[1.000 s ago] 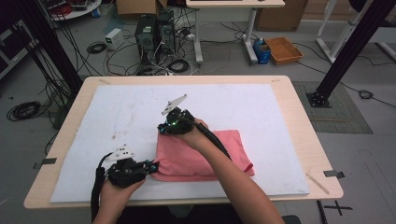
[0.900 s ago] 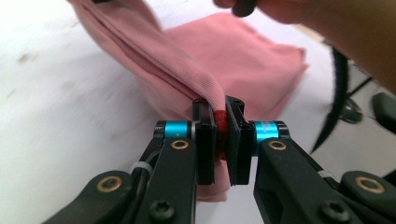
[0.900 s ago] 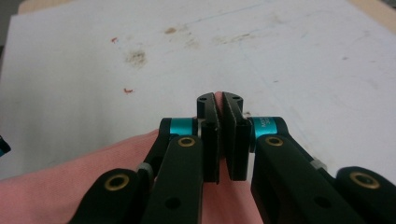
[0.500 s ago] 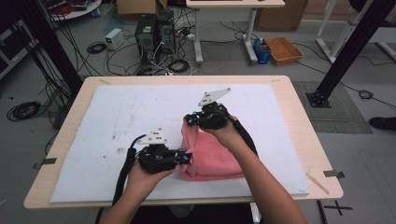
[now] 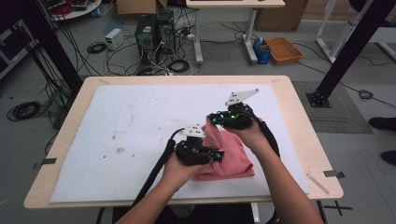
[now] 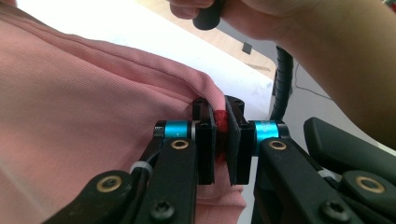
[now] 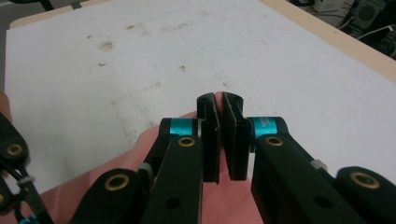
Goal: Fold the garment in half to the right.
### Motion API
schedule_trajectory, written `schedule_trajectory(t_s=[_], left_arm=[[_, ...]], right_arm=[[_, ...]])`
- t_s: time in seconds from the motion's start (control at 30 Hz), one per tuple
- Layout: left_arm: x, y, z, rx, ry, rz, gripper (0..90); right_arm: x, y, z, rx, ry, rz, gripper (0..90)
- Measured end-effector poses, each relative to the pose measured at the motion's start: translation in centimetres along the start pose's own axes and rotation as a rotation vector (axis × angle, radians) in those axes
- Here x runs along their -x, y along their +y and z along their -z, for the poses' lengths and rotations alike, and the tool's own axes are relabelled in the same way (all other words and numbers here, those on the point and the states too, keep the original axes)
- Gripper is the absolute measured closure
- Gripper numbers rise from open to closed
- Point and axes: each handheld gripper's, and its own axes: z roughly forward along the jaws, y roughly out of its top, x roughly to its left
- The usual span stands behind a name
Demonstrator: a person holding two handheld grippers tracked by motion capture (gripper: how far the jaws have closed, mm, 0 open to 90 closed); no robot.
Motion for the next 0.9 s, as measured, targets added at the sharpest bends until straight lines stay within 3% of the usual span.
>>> schedule_trajectory(t_s=[0.17, 0.47, 0.5, 0.53, 0.57, 0.63, 0.73, 0.9], left_arm=[[-0.1, 0.2, -2.7, -0.044, -0.024, 0.002, 83.4], [-0.1, 0.5, -6.3, -0.070, -0.064, 0.003, 82.7], [-0.2, 0.5, -6.6, -0.061, -0.061, -0.005, 80.5], [-0.2, 0.5, -6.7, -0.053, -0.058, -0.005, 72.3], [-0.3, 0.5, -6.6, -0.045, -0.054, 0.005, 61.1], [-0.5, 0.6, -5.4, -0.027, -0.025, -0.002, 52.7], [-1.2, 0.3, -2.1, 0.038, 0.048, -0.014, 46.1], [-3.6, -1.6, 4.9, 0.106, 0.224, 0.017, 40.6]], right_arm=[[0.8, -2.0, 1.1, -0.005, -0.021, -0.030, 86.3], [2.4, -5.4, 3.2, 0.000, -0.067, -0.103, 84.9], [2.5, -5.6, 3.4, 0.003, -0.073, -0.107, 78.0], [2.6, -5.8, 3.7, 0.011, -0.095, -0.121, 64.1], [2.8, -5.8, 3.9, 0.022, -0.115, -0.149, 58.6], [3.0, -5.8, 4.5, 0.042, -0.130, -0.162, 58.5], [2.9, -5.3, 4.5, 0.049, -0.141, -0.150, 53.8], [2.2, -3.7, 2.3, -0.003, -0.120, -0.116, 49.0]])
